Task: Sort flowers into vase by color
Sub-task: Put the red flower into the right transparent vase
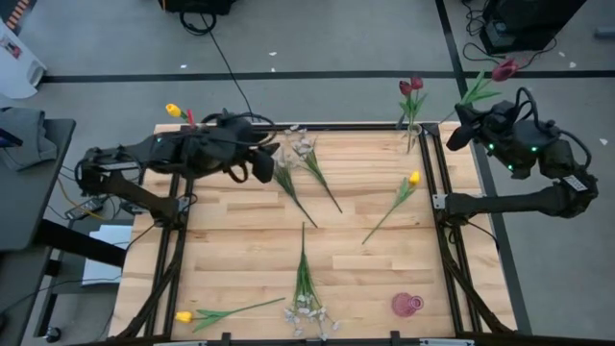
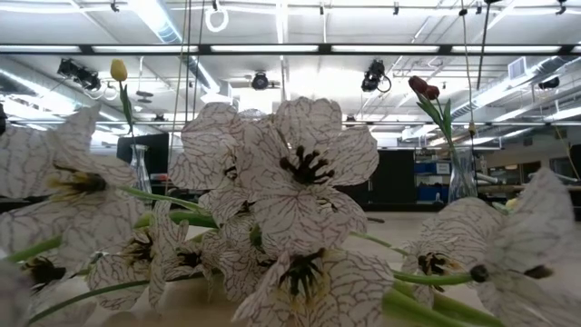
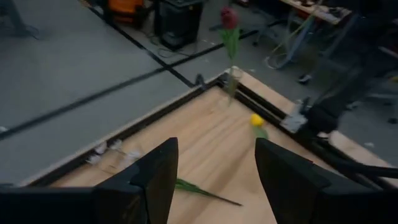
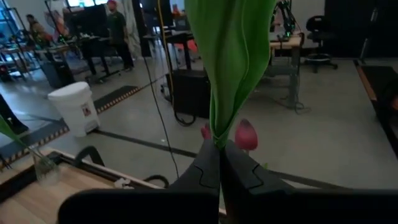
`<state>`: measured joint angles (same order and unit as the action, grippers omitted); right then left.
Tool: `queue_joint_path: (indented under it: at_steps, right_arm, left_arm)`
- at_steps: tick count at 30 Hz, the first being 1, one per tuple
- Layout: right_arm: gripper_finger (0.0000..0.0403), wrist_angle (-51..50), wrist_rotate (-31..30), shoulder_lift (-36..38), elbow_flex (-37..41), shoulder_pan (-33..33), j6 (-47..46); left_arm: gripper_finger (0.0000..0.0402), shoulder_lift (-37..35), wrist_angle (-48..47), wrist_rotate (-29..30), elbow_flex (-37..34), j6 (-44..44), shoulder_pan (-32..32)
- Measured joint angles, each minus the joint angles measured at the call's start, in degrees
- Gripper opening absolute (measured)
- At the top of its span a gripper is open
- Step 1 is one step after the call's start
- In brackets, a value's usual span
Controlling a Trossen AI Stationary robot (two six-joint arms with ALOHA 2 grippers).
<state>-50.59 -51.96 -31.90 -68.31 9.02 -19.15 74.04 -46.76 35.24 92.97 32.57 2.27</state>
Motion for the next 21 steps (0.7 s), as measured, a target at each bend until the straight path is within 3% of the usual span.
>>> queue_joint_path:
  at_steps: [6,10,18,21]
  right_arm:
    - [0.0007,-6.3,-2.5,-1.1,0.1,0.1,-2.0]
    - [0.0007,-7.8,-4.4,-1.8,2.0,0.2,-5.2]
    - [0.0007,6.0,-3.9,-1.9,15.2,1.9,-4.9]
    - [0.0007,11.4,-0.4,-1.3,18.5,4.8,-3.2]
  left_arm:
    - [0.0218,-0.2,0.6,-8.1,0.0,2.0,0.1]
    - [0.0218,0.5,0.6,-9.7,-0.1,4.3,0.1]
    - [0.0218,0.7,1.6,-9.5,-0.1,5.3,1.7]
    - [0.0218,0.7,1.6,-9.5,-0.1,5.2,2.7]
